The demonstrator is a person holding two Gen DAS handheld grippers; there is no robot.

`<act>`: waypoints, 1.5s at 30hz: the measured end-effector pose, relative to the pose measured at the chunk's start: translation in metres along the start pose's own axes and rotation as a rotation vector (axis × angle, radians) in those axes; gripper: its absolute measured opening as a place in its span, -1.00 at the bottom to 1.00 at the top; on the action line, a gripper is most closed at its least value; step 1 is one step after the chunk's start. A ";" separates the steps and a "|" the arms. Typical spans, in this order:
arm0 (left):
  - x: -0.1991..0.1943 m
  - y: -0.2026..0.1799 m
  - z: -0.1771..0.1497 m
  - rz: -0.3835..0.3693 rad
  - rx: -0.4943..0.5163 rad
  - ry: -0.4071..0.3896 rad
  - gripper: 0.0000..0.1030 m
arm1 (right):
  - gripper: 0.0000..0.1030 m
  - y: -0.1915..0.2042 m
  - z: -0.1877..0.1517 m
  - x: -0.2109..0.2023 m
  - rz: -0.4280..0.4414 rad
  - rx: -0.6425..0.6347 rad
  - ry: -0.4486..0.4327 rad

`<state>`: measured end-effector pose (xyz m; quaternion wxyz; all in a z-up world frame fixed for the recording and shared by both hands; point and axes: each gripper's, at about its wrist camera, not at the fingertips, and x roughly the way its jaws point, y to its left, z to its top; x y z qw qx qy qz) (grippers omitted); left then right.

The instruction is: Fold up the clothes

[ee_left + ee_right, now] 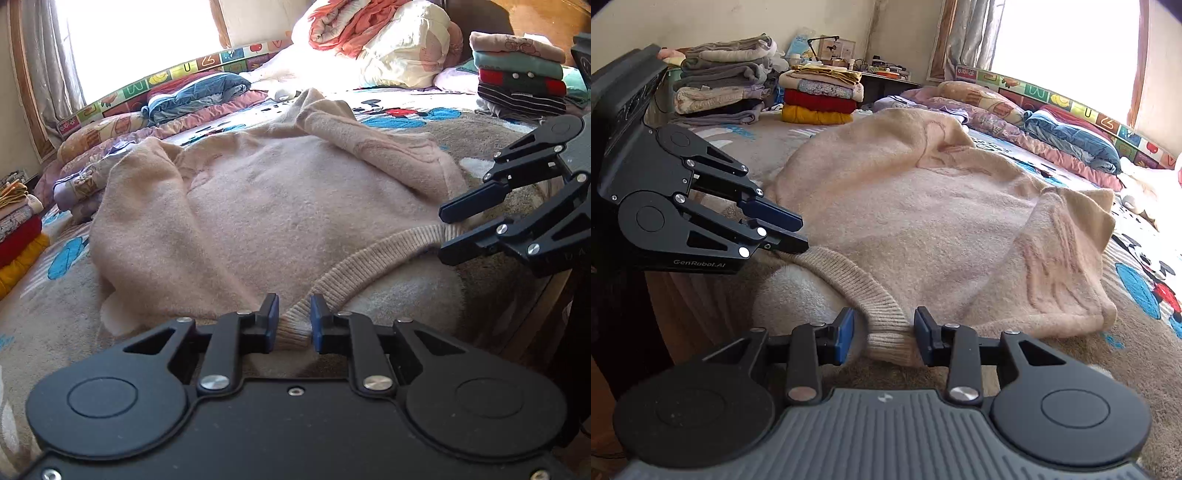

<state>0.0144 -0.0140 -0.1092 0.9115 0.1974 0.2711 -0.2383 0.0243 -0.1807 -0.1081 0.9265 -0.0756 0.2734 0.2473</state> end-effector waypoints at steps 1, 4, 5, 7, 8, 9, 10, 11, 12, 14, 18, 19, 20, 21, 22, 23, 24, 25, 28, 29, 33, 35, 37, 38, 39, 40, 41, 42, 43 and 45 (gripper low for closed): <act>-0.002 0.001 0.000 -0.029 0.012 0.017 0.03 | -0.28 -0.002 -0.004 -0.004 0.008 0.010 -0.002; -0.012 -0.002 -0.006 -0.132 0.048 0.054 0.39 | -0.28 -0.015 -0.012 -0.020 0.041 0.102 -0.031; -0.016 0.001 -0.009 -0.157 0.026 0.052 0.39 | -0.28 -0.024 -0.013 -0.024 0.055 0.162 -0.050; -0.021 0.023 -0.010 -0.170 -0.092 0.023 0.39 | -0.22 -0.049 -0.016 -0.034 0.055 0.326 -0.115; -0.024 0.033 -0.011 -0.177 -0.152 0.009 0.39 | -0.19 -0.064 -0.020 -0.038 0.049 0.424 -0.156; -0.026 0.044 -0.011 -0.184 -0.211 -0.006 0.39 | -0.12 -0.079 -0.026 -0.040 0.044 0.520 -0.188; -0.029 0.054 -0.011 -0.190 -0.270 -0.021 0.39 | -0.04 -0.094 -0.033 -0.041 0.038 0.615 -0.216; -0.031 0.066 -0.013 -0.189 -0.339 -0.035 0.39 | 0.01 -0.107 -0.042 -0.039 0.031 0.702 -0.231; -0.030 0.083 -0.017 -0.158 -0.446 -0.049 0.39 | 0.08 -0.120 -0.050 -0.036 0.026 0.788 -0.244; -0.026 0.116 -0.029 -0.104 -0.658 -0.069 0.38 | 0.13 -0.140 -0.066 -0.029 0.025 0.943 -0.261; -0.009 0.166 -0.067 -0.162 -1.100 -0.105 0.37 | 0.10 -0.163 -0.080 -0.015 0.066 1.124 -0.336; -0.005 0.176 -0.075 -0.184 -1.201 -0.119 0.35 | 0.11 -0.164 -0.079 -0.009 0.071 1.128 -0.337; -0.001 0.182 -0.079 -0.202 -1.258 -0.147 0.35 | 0.11 -0.166 -0.078 -0.004 0.076 1.132 -0.337; 0.003 0.186 -0.077 -0.201 -1.270 -0.159 0.35 | 0.11 -0.168 -0.076 0.001 0.081 1.134 -0.337; 0.007 0.191 -0.074 -0.200 -1.281 -0.172 0.35 | 0.11 -0.170 -0.073 0.006 0.081 1.129 -0.333; 0.010 0.196 -0.072 -0.199 -1.293 -0.184 0.35 | 0.11 -0.172 -0.069 0.012 0.079 1.120 -0.329; 0.014 0.201 -0.070 -0.198 -1.304 -0.197 0.35 | 0.11 -0.174 -0.065 0.018 0.075 1.114 -0.329; 0.018 0.206 -0.067 -0.197 -1.316 -0.209 0.31 | 0.10 -0.178 -0.063 0.022 0.074 1.115 -0.333; 0.030 0.220 -0.060 -0.193 -1.350 -0.246 0.21 | 0.08 -0.187 -0.059 0.033 0.077 1.136 -0.356; 0.033 0.224 -0.058 -0.189 -1.359 -0.257 0.18 | 0.06 -0.190 -0.058 0.036 0.076 1.142 -0.362; 0.042 0.230 -0.056 -0.134 -1.358 -0.272 0.13 | -0.13 -0.199 -0.056 0.046 0.056 1.175 -0.389; 0.042 0.229 -0.054 -0.126 -1.353 -0.271 0.13 | -0.17 -0.201 -0.055 0.050 0.049 1.179 -0.402; 0.042 0.228 -0.053 -0.118 -1.344 -0.267 0.13 | -0.21 -0.201 -0.053 0.052 0.038 1.168 -0.409; 0.042 0.228 -0.052 -0.116 -1.339 -0.265 0.13 | -0.24 -0.201 -0.052 0.052 0.030 1.159 -0.410; 0.043 0.227 -0.052 -0.114 -1.333 -0.263 0.13 | -0.32 -0.201 -0.050 0.052 0.019 1.147 -0.409; 0.044 0.227 -0.051 -0.112 -1.329 -0.262 0.13 | -0.42 -0.199 -0.049 0.050 0.000 1.126 -0.405; 0.044 0.227 -0.051 -0.112 -1.327 -0.261 0.13 | -0.51 -0.197 -0.047 0.048 -0.013 1.104 -0.404; 0.044 0.227 -0.051 -0.111 -1.326 -0.261 0.13 | -0.60 -0.195 -0.044 0.046 -0.036 1.074 -0.405; 0.045 0.227 -0.051 -0.110 -1.326 -0.259 0.13 | -0.66 -0.193 -0.041 0.043 -0.055 1.046 -0.406; 0.045 0.226 -0.050 -0.108 -1.327 -0.258 0.13 | -0.68 -0.188 -0.035 0.034 -0.075 0.996 -0.421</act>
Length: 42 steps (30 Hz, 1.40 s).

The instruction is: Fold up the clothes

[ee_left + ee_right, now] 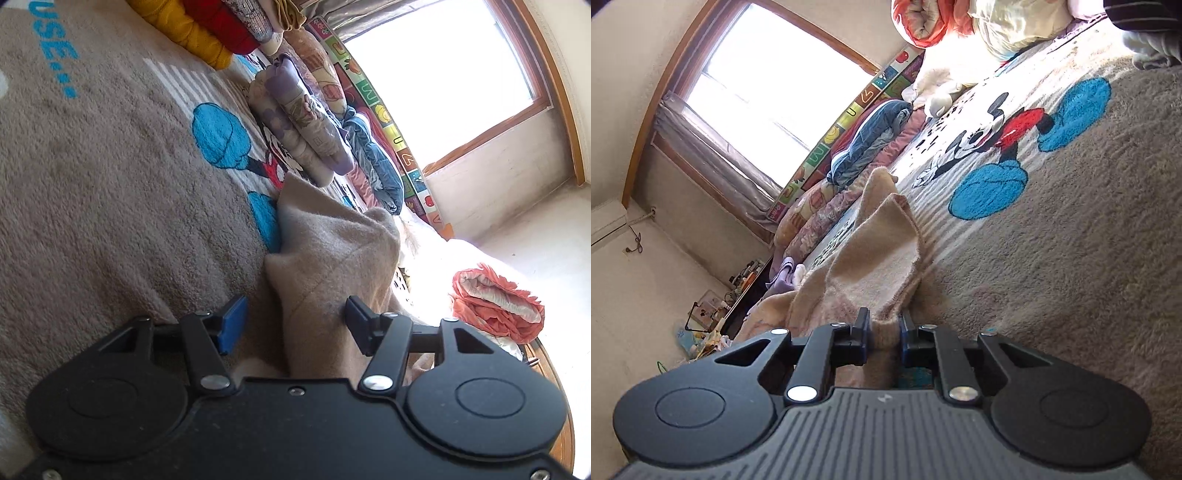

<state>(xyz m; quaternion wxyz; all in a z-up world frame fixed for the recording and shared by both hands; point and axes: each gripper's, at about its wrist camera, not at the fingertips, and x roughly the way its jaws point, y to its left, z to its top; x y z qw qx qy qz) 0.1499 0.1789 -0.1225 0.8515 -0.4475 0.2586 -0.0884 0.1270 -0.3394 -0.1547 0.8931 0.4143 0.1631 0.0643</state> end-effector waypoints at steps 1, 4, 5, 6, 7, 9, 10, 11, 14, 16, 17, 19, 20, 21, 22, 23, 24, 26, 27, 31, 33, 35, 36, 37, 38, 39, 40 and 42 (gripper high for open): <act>0.000 0.000 0.000 0.001 -0.001 0.000 0.14 | -0.69 0.005 0.001 -0.004 0.000 -0.026 -0.012; 0.000 -0.001 0.000 0.006 -0.007 -0.001 0.14 | -0.69 0.010 0.005 -0.017 -0.013 -0.049 -0.048; -0.001 -0.001 0.000 0.007 -0.009 0.000 0.14 | -0.69 0.011 0.006 -0.021 -0.018 -0.052 -0.058; -0.001 -0.001 0.000 0.007 -0.012 -0.001 0.14 | -0.70 0.010 0.007 -0.026 -0.026 -0.053 -0.067; -0.001 -0.001 0.000 0.008 -0.014 -0.001 0.14 | -0.70 0.010 0.008 -0.031 -0.033 -0.055 -0.076; -0.002 -0.001 0.000 0.009 -0.020 -0.001 0.14 | -0.70 0.008 0.009 -0.042 -0.056 -0.064 -0.086; -0.002 -0.001 0.000 0.009 -0.022 -0.001 0.14 | -0.70 0.006 0.009 -0.047 -0.069 -0.069 -0.091; -0.003 -0.001 0.000 0.009 -0.025 -0.001 0.14 | -0.70 0.005 0.009 -0.052 -0.082 -0.074 -0.095; -0.003 -0.001 -0.001 0.010 -0.030 -0.003 0.15 | -0.70 0.000 0.006 -0.068 -0.128 -0.090 -0.109; -0.003 -0.002 -0.001 0.012 -0.033 -0.005 0.15 | -0.72 -0.004 0.004 -0.076 -0.158 -0.091 -0.114; -0.003 -0.002 -0.001 0.014 -0.033 -0.005 0.15 | -0.73 -0.007 0.003 -0.079 -0.173 -0.088 -0.116; -0.003 -0.004 -0.001 0.023 -0.033 -0.004 0.15 | -0.82 -0.013 0.001 -0.084 -0.210 -0.068 -0.121; -0.004 -0.005 -0.001 0.029 -0.032 -0.004 0.15 | -0.82 -0.016 0.001 -0.086 -0.224 -0.055 -0.121; -0.004 -0.006 -0.001 0.037 -0.030 -0.006 0.15 | -0.82 -0.021 -0.001 -0.087 -0.228 -0.032 -0.118; -0.006 -0.008 -0.001 0.054 -0.024 -0.015 0.15 | -0.82 -0.025 -0.002 -0.088 -0.233 -0.008 -0.115; -0.009 -0.011 -0.001 0.072 -0.016 -0.027 0.16 | -0.82 -0.029 -0.004 -0.089 -0.236 0.012 -0.111; -0.012 -0.014 -0.001 0.092 0.001 -0.046 0.17 | -0.78 -0.029 -0.006 -0.089 -0.238 0.020 -0.104; -0.021 -0.025 -0.002 0.150 0.070 -0.098 0.18 | -0.62 -0.028 -0.011 -0.089 -0.241 0.037 -0.090; -0.025 -0.032 -0.003 0.181 0.114 -0.128 0.18 | -0.30 -0.027 -0.013 -0.089 -0.242 0.045 -0.083; -0.042 -0.068 -0.013 0.206 0.305 -0.225 0.18 | -0.06 -0.026 -0.022 -0.088 -0.248 0.078 -0.055; -0.047 -0.087 -0.021 0.154 0.363 -0.221 0.18 | -0.06 -0.024 -0.026 -0.085 -0.233 0.098 -0.030; -0.046 -0.110 -0.032 0.081 0.414 -0.176 0.19 | -0.06 -0.021 -0.031 -0.081 -0.207 0.117 -0.001; -0.042 -0.124 -0.037 0.053 0.445 -0.139 0.19 | -0.06 -0.021 -0.032 -0.079 -0.206 0.112 -0.002; -0.037 -0.139 -0.044 0.027 0.484 -0.099 0.19 | -0.06 -0.021 -0.032 -0.077 -0.206 0.107 -0.004; -0.029 -0.160 -0.054 -0.006 0.551 -0.050 0.19 | -0.06 -0.020 -0.033 -0.076 -0.205 0.102 -0.006; -0.021 -0.180 -0.065 -0.035 0.621 -0.005 0.19 | -0.06 -0.020 -0.033 -0.074 -0.204 0.097 -0.007; -0.011 -0.201 -0.077 -0.064 0.698 0.050 0.19 | -0.10 -0.020 -0.033 -0.072 -0.203 0.092 -0.009; 0.013 -0.244 -0.100 -0.109 0.848 0.142 0.19 | -0.19 -0.019 -0.034 -0.069 -0.202 0.081 -0.012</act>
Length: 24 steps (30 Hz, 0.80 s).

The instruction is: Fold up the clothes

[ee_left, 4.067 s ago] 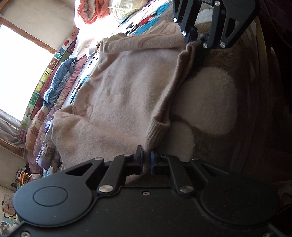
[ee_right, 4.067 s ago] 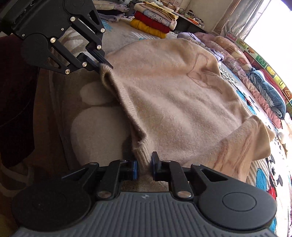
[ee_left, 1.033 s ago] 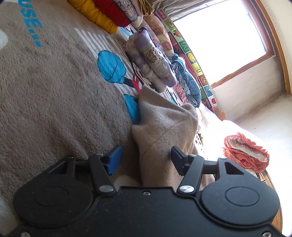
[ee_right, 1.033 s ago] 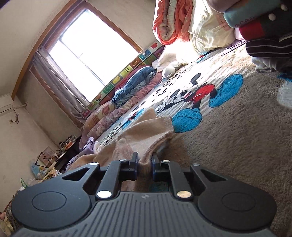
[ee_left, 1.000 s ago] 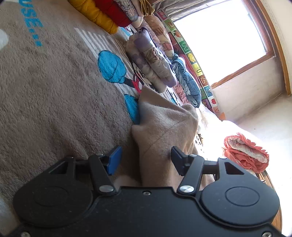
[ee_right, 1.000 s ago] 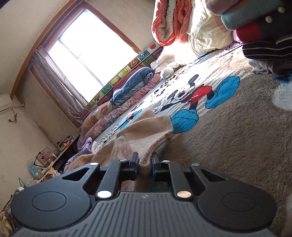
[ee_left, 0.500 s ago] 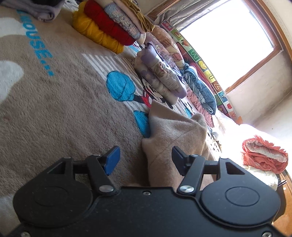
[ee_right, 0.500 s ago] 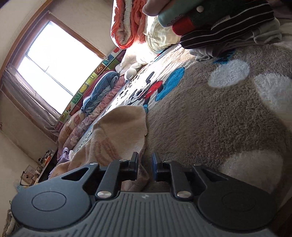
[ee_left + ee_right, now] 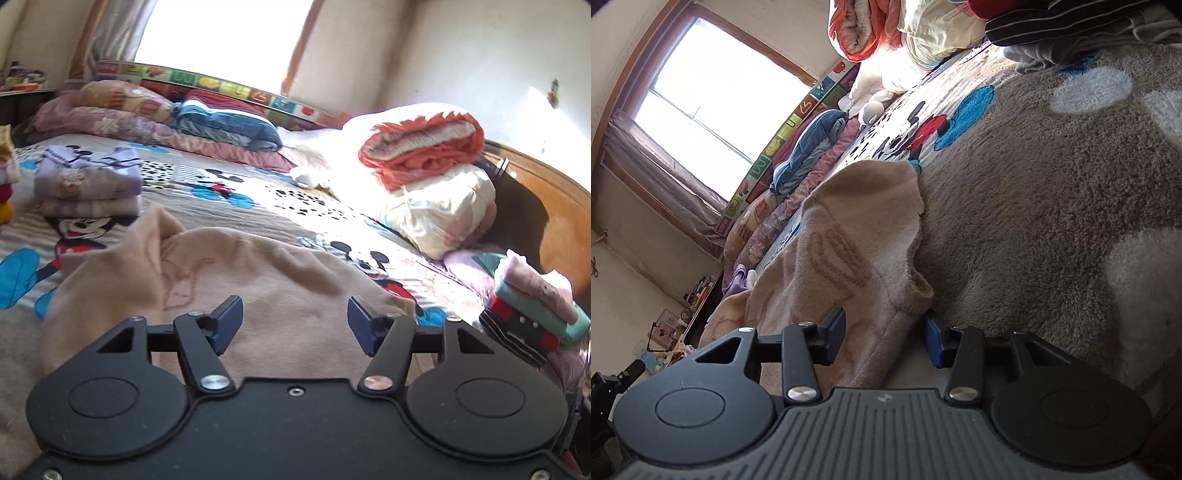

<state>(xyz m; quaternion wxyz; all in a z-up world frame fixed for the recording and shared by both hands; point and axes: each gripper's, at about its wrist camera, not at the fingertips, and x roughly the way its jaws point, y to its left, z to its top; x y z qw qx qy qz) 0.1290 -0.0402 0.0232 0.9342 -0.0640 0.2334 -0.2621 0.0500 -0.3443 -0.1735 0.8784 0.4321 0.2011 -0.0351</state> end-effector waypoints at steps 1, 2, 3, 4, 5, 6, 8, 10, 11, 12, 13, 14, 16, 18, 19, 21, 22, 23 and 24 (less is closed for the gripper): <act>0.015 -0.020 0.009 -0.028 0.068 0.030 0.19 | -0.32 0.001 0.000 0.002 -0.002 -0.008 -0.002; 0.033 -0.039 0.019 -0.065 0.127 0.072 0.19 | -0.40 0.000 -0.001 0.003 -0.018 -0.029 -0.006; 0.049 -0.056 0.027 -0.099 0.177 0.104 0.19 | -0.54 0.000 -0.001 0.005 -0.031 -0.047 -0.010; 0.063 -0.072 0.034 -0.116 0.226 0.123 0.19 | -0.59 0.000 -0.001 0.006 -0.027 -0.052 -0.014; 0.082 -0.090 0.040 -0.133 0.283 0.159 0.18 | -0.60 -0.001 0.000 0.008 -0.024 -0.056 -0.018; 0.104 -0.108 0.044 -0.161 0.340 0.219 0.18 | -0.61 -0.002 0.001 0.010 -0.020 -0.060 -0.022; 0.140 -0.135 0.047 -0.165 0.436 0.285 0.19 | -0.65 -0.004 0.002 0.012 -0.007 -0.054 -0.026; 0.176 -0.158 0.046 -0.164 0.528 0.379 0.19 | -0.68 -0.004 0.003 0.013 -0.009 -0.052 -0.025; 0.190 -0.167 0.045 -0.161 0.567 0.401 0.19 | -0.68 -0.003 0.004 0.014 -0.012 -0.053 -0.025; 0.204 -0.176 0.045 -0.155 0.603 0.425 0.19 | -0.68 -0.003 0.004 0.014 -0.016 -0.054 -0.025; 0.219 -0.182 0.044 -0.143 0.632 0.460 0.18 | -0.68 -0.003 0.005 0.015 -0.020 -0.053 -0.024; 0.234 -0.188 0.043 -0.132 0.657 0.497 0.18 | -0.68 -0.003 0.005 0.016 -0.021 -0.048 -0.022; 0.260 -0.192 0.040 -0.120 0.674 0.574 0.18 | -0.68 -0.004 0.006 0.018 -0.021 -0.033 -0.015; 0.284 -0.195 0.035 -0.111 0.686 0.646 0.18 | -0.68 -0.005 0.008 0.018 -0.017 -0.022 -0.010; 0.289 -0.195 0.034 -0.119 0.675 0.663 0.18 | -0.68 -0.005 0.008 0.019 -0.014 -0.016 -0.008; 0.298 -0.195 0.032 -0.133 0.655 0.697 0.18 | -0.68 -0.007 0.009 0.019 -0.008 -0.004 -0.003; 0.303 -0.194 0.030 -0.141 0.644 0.714 0.18 | -0.68 -0.007 0.010 0.019 -0.003 0.002 0.000; 0.308 -0.194 0.029 -0.148 0.634 0.731 0.18 | -0.68 -0.008 0.010 0.019 0.002 0.009 0.002; 0.313 -0.194 0.028 -0.156 0.623 0.748 0.12 | -0.68 -0.008 0.010 0.019 0.007 0.015 0.005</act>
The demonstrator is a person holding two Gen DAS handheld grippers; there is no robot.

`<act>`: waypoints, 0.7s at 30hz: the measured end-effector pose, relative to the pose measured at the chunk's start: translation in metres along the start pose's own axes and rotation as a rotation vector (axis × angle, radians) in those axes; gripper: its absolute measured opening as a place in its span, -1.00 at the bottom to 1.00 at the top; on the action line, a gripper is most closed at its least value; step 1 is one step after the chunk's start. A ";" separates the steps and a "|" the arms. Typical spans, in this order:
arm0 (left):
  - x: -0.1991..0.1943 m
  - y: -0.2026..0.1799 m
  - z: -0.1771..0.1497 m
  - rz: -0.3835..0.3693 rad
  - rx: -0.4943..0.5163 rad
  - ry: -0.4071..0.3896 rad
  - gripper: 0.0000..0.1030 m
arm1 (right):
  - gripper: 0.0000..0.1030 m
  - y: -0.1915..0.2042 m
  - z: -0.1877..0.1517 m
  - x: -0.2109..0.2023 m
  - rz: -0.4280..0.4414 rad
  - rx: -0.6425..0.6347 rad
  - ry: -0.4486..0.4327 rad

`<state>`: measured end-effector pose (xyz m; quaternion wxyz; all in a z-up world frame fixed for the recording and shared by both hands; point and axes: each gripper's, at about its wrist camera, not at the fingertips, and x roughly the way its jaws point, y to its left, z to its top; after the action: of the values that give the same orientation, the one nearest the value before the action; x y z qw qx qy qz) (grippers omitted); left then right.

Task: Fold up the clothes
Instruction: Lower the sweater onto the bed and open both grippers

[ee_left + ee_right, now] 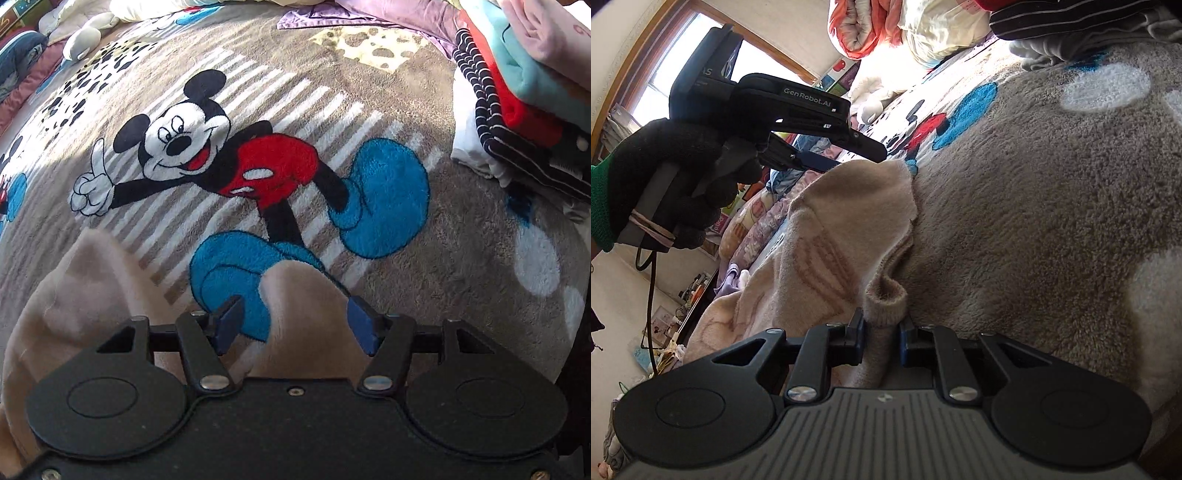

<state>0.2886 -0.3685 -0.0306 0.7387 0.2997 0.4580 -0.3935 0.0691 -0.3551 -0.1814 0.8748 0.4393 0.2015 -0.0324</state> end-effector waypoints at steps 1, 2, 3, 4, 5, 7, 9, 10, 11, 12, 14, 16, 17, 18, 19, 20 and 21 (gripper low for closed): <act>0.004 0.001 0.002 -0.015 -0.007 0.012 -0.23 | -0.68 0.000 0.000 0.000 0.003 0.003 0.002; 0.008 0.003 0.004 -0.030 -0.014 0.025 -0.54 | -0.68 0.000 0.000 0.000 0.007 0.005 0.004; 0.013 0.004 0.006 -0.045 -0.021 0.037 -0.57 | -0.68 -0.001 0.001 0.001 0.010 0.009 0.006; 0.017 0.005 0.008 -0.060 -0.028 0.049 -0.76 | -0.68 -0.001 0.001 0.000 0.017 0.016 0.010; 0.018 0.005 0.010 -0.080 -0.028 0.051 -0.87 | -0.68 -0.002 0.002 0.000 0.023 0.023 0.014; 0.003 0.000 0.009 -0.144 0.023 -0.012 -0.87 | -0.69 -0.002 0.003 -0.001 0.033 0.030 0.020; -0.013 -0.005 0.005 -0.198 0.089 -0.072 -0.87 | -0.69 -0.002 0.004 -0.005 0.048 0.033 0.012; -0.021 -0.006 0.003 -0.218 0.123 -0.102 -0.87 | -0.69 -0.001 0.004 -0.008 0.057 0.033 0.004; -0.029 -0.007 0.000 -0.239 0.155 -0.133 -0.88 | -0.70 -0.001 0.005 -0.012 0.065 0.034 -0.005; -0.036 -0.008 -0.002 -0.263 0.182 -0.172 -0.88 | -0.70 0.000 0.006 -0.016 0.073 0.035 -0.018; -0.049 -0.006 -0.006 -0.303 0.215 -0.238 -0.88 | -0.72 0.000 0.008 -0.027 0.089 0.041 -0.050; -0.054 -0.002 -0.008 -0.318 0.213 -0.286 -0.88 | -0.73 0.001 0.009 -0.040 0.104 0.043 -0.082; -0.052 0.000 -0.010 -0.330 0.201 -0.298 -0.88 | -0.73 0.002 0.010 -0.045 0.113 0.037 -0.094; -0.049 0.002 -0.011 -0.342 0.189 -0.311 -0.88 | -0.73 0.003 0.010 -0.050 0.114 0.030 -0.104; -0.046 0.003 -0.012 -0.354 0.176 -0.323 -0.88 | -0.74 0.003 0.010 -0.055 0.115 0.020 -0.116; -0.043 0.005 -0.014 -0.366 0.164 -0.336 -0.88 | -0.74 0.004 0.010 -0.059 0.114 0.010 -0.124; -0.041 0.006 -0.015 -0.378 0.152 -0.349 -0.88 | -0.74 0.003 0.010 -0.060 0.106 0.005 -0.122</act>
<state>0.2764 -0.3407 0.0008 0.6951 0.1910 0.3410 -0.6034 0.0176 -0.3684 -0.1509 0.8849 0.4487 0.1243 -0.0132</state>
